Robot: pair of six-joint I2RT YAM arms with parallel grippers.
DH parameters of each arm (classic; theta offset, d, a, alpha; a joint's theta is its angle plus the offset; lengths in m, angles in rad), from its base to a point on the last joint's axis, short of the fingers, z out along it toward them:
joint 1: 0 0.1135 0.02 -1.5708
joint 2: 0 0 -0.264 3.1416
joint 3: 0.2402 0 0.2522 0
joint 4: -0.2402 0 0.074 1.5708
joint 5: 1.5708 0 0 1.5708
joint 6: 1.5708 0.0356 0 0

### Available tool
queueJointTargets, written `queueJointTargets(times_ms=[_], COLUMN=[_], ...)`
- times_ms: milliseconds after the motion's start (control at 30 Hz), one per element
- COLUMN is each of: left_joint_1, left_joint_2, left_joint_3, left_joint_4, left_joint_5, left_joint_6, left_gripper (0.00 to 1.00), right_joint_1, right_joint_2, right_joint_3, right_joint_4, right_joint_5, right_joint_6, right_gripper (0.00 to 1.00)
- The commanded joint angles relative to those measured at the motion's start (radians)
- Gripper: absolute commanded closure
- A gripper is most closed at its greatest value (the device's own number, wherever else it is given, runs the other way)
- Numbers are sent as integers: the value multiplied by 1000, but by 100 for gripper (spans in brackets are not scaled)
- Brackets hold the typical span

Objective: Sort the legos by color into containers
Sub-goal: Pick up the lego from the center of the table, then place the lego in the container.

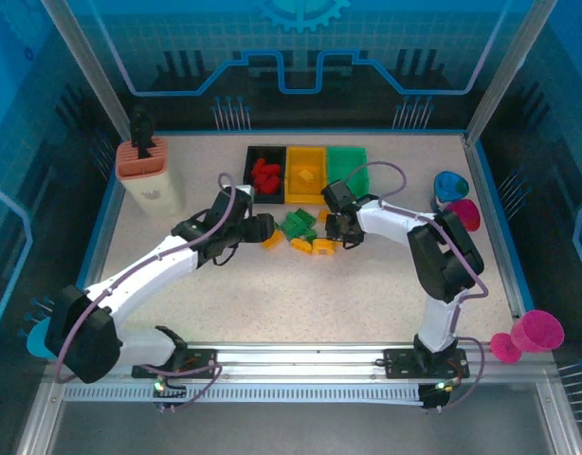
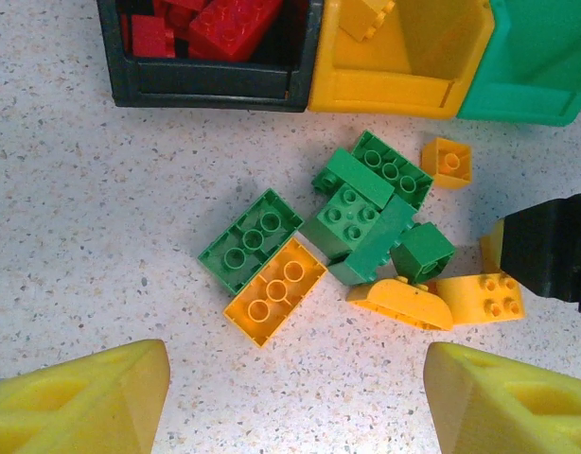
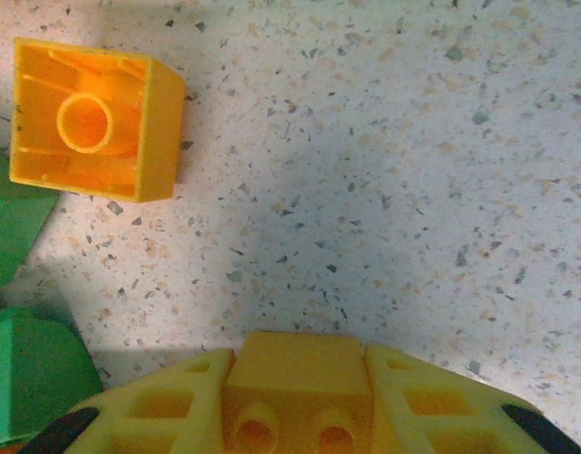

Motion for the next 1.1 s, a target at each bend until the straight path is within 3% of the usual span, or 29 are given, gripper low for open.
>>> queueJointTargets(times_ms=[0,333,600,1067], left_joint_1=[-7,-13,-57,-106], left_joint_2=[-46,-98,-134,-192], left_joint_3=[-26,-89,-124,-176], left_joint_4=[0,3,-4,-13], left_joint_5=[-17,-9,-19,-10], left_joint_6=[-14,-47,-48,-67], left_gripper=[28,28,28,27], right_joint_1=[12,12,-23,-31], right_joint_2=[-76,-122,57,446], right_joint_3=[48,169,457,963], right_joint_4=[-48,-8,-29,-224], right_joint_5=[41,42,-44,-59], right_joint_6=[-18,-94,-135,-195], right_gripper=[68,68,68,67])
